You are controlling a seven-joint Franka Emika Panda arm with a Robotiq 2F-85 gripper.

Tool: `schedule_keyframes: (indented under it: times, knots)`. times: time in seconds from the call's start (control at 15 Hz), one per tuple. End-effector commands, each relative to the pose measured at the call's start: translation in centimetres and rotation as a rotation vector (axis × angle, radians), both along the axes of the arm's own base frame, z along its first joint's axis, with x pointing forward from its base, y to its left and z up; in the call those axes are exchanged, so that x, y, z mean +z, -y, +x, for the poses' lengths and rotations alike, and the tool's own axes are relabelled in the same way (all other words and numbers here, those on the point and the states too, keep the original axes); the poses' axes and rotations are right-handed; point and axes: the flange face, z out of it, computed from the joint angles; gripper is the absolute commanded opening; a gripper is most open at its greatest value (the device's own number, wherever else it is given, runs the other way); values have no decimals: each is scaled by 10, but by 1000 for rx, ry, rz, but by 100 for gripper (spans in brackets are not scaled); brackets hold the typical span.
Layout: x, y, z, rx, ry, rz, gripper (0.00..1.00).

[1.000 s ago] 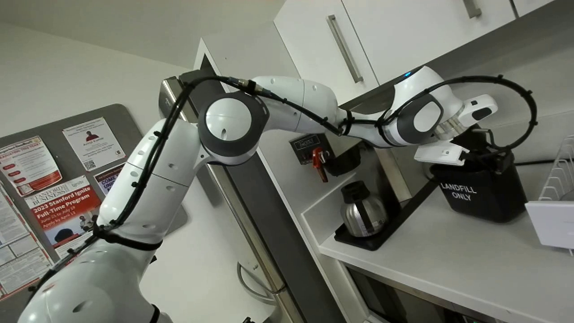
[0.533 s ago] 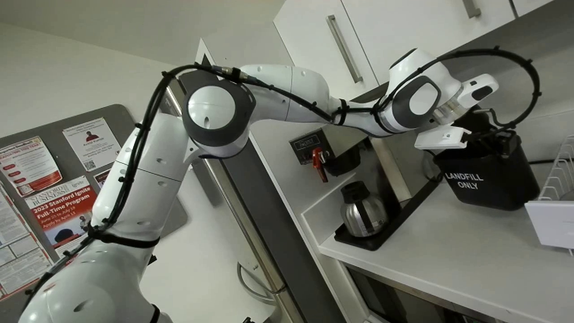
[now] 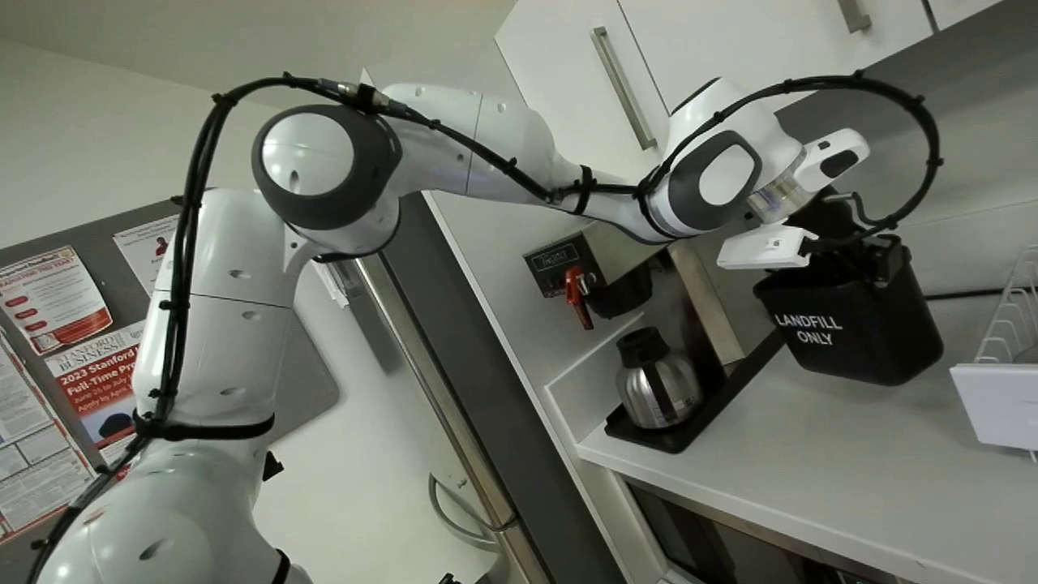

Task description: Pour the contents from black bin onto the countertop

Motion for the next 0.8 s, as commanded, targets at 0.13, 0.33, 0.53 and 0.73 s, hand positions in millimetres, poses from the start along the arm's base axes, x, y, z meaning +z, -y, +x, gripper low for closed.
schedule_keyframes:
  times: [0.13, 0.33, 0.53, 0.73]
  knots:
    - [13, -43, -61, -6, 4, 24, 2]
    - [8, -60, -96, -7, -10, 52, 2]
    - [3, -85, -136, 37, -43, 110, 2]
    - [-3, -107, -182, 66, -69, 138, 2]
